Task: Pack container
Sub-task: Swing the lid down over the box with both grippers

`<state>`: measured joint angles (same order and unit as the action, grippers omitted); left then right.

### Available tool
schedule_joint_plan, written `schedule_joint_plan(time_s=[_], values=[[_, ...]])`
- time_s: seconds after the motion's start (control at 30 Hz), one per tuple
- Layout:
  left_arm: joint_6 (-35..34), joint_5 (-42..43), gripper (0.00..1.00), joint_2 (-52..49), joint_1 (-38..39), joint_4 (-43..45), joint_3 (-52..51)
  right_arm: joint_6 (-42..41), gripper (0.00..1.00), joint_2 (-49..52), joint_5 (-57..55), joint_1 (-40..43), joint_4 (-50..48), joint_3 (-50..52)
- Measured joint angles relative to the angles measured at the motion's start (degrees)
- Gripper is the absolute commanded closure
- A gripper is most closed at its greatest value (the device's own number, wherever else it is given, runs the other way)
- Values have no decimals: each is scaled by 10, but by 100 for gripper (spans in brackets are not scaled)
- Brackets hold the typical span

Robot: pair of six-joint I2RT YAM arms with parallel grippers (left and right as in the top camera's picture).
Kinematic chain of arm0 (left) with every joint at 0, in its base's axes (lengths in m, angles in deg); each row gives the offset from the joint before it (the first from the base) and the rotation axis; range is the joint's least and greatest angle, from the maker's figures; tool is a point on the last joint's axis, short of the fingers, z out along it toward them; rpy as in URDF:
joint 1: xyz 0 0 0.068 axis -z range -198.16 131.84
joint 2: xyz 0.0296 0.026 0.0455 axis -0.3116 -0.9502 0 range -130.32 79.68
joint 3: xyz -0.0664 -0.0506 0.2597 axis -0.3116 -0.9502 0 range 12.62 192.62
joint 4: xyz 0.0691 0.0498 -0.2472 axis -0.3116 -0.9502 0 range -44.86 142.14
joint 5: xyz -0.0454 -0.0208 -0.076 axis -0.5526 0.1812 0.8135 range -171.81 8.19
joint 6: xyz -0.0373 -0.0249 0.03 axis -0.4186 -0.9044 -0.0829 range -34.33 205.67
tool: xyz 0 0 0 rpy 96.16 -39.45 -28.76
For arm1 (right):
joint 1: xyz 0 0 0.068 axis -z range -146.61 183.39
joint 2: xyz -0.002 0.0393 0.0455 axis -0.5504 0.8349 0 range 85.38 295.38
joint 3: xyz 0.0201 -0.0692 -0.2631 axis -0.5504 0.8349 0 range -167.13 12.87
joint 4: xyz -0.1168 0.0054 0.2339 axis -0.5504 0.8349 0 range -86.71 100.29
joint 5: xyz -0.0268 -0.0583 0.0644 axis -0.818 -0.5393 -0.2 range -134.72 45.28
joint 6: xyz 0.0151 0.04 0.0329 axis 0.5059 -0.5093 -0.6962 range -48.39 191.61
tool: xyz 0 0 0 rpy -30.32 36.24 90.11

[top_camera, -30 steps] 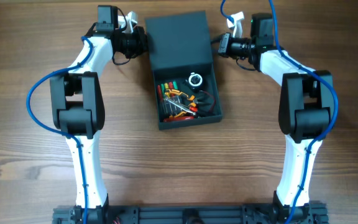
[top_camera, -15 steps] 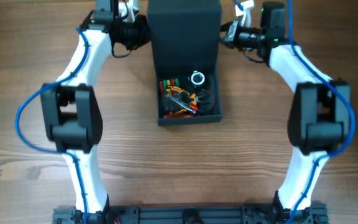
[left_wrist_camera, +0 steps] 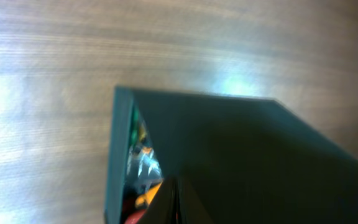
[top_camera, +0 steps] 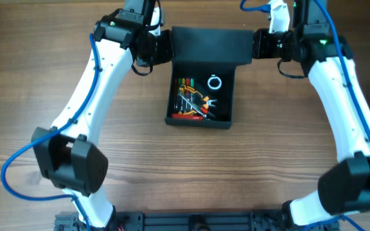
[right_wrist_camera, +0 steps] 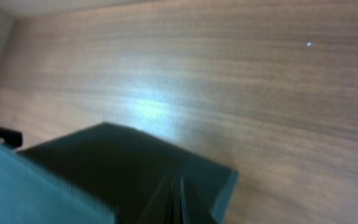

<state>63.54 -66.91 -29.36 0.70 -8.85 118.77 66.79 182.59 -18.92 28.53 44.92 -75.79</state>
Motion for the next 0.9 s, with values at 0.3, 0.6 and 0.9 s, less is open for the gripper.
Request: schedule_joint_plan(time_s=[0.3,0.6,0.9], values=[[2,-58,96,10,7,-90,0,45,96,-11,-48,-21,114,0],[13,-110,96,41,8,-111,0,51,96,-24,-128,-132,156,0],[65,-155,96,78,8,-97,-10,42,96,-34,-174,-142,144,0]])
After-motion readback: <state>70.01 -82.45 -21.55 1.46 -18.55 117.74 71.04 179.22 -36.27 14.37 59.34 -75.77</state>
